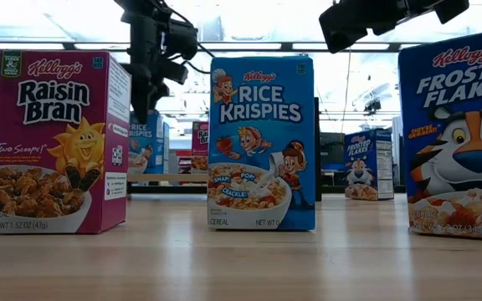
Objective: Stack cereal on shelf
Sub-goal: Put the bottom light blue cereal box on the shelf aligned with the light blue cereal box, then put the top blue cereal box on the shelf aligned with the blue cereal box
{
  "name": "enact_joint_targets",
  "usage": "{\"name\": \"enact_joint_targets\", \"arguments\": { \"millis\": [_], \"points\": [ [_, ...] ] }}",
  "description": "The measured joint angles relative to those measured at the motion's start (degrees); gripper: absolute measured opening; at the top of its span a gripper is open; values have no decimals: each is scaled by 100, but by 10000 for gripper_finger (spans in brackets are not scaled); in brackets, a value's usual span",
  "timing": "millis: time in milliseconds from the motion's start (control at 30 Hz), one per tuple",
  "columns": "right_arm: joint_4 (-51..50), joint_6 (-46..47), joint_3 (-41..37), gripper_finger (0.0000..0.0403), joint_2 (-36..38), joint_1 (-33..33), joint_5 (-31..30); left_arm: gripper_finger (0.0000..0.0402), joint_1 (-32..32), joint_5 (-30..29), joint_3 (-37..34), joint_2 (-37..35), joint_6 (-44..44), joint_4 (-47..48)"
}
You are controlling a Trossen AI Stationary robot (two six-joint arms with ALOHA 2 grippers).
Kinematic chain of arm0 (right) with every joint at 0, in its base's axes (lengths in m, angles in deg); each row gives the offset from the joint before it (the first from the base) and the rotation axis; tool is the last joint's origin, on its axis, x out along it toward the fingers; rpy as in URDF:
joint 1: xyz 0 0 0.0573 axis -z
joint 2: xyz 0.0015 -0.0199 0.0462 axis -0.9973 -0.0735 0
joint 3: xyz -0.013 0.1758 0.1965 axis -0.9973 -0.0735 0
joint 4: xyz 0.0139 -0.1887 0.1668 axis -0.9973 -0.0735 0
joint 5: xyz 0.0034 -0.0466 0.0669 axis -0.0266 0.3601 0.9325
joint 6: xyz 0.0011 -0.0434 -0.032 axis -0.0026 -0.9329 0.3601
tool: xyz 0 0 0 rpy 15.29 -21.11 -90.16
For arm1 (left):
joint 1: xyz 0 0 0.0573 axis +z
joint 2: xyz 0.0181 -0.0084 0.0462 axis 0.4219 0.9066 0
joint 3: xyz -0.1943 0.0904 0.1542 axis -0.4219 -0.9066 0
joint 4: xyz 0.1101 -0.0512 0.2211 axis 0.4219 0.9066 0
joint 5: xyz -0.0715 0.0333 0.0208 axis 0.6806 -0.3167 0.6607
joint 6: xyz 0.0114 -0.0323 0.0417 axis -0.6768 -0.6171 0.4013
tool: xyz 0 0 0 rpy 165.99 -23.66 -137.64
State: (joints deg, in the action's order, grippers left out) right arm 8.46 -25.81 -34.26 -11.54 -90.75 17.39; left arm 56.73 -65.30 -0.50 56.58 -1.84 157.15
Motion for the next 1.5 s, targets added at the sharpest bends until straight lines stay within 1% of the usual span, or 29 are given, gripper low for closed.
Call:
{"name": "enact_joint_targets", "arguments": {
  "millis": [333,467,767,900,1067,1167,1267,1300,1400,1500],
  "points": [
    [0,-57,0,13,0,0,2,178,0,0,0,0,0,25],
    [2,-144,0,13,0,0,2,188,0,0,2,-3,9,78],
    [55,-224,0,13,34,0,-27,190,-7,2,31,-114,-144,344],
    [84,-285,0,13,75,0,-266,191,-20,3,258,-140,-306,583],
    [99,-396,0,13,79,2,-449,191,-39,42,631,-160,-374,582],
    [194,-457,0,13,79,2,-450,191,-102,279,788,-175,-557,570],
    [217,-526,0,13,83,2,-450,191,-243,874,803,-270,-716,531],
    [214,-554,0,13,93,2,-450,191,-312,991,791,-317,-808,467],
    [221,-620,0,13,114,2,-450,188,-609,1016,721,-481,-1068,254],
    [264,-656,0,13,116,2,-449,184,-1000,1125,587,-698,-1193,-185]
  ]
}}
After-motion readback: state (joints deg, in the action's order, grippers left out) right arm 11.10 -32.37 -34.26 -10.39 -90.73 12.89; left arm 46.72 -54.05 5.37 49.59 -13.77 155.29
